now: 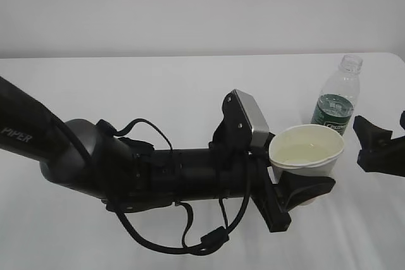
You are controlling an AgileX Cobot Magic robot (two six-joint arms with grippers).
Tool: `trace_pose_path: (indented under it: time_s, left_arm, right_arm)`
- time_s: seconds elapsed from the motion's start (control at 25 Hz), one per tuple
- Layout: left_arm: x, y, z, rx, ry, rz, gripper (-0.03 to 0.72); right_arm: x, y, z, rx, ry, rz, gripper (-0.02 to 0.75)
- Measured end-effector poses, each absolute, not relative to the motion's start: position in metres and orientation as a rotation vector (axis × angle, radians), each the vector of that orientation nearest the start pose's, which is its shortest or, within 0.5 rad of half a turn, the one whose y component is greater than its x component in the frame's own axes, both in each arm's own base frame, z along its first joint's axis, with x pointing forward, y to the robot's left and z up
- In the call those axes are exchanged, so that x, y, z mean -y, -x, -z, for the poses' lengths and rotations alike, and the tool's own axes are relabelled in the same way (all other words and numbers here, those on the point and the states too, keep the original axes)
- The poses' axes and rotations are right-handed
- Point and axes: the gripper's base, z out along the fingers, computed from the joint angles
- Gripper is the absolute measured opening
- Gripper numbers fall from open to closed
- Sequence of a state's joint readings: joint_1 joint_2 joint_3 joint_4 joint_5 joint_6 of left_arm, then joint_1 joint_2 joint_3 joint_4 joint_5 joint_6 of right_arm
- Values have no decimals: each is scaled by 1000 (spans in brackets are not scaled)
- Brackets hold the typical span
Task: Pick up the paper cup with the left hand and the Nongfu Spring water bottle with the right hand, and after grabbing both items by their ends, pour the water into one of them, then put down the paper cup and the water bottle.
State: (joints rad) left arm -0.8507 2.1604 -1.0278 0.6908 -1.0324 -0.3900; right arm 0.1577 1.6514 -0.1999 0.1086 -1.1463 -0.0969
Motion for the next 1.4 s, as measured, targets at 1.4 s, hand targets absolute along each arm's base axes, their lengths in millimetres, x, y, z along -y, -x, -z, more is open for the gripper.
trace_pose_path:
  time_s: [1.4]
  left_arm:
    - [269, -252, -90, -1586, -976, 992, 425]
  right_arm:
    - [-26, -199, -140, -1806, 176, 7, 592]
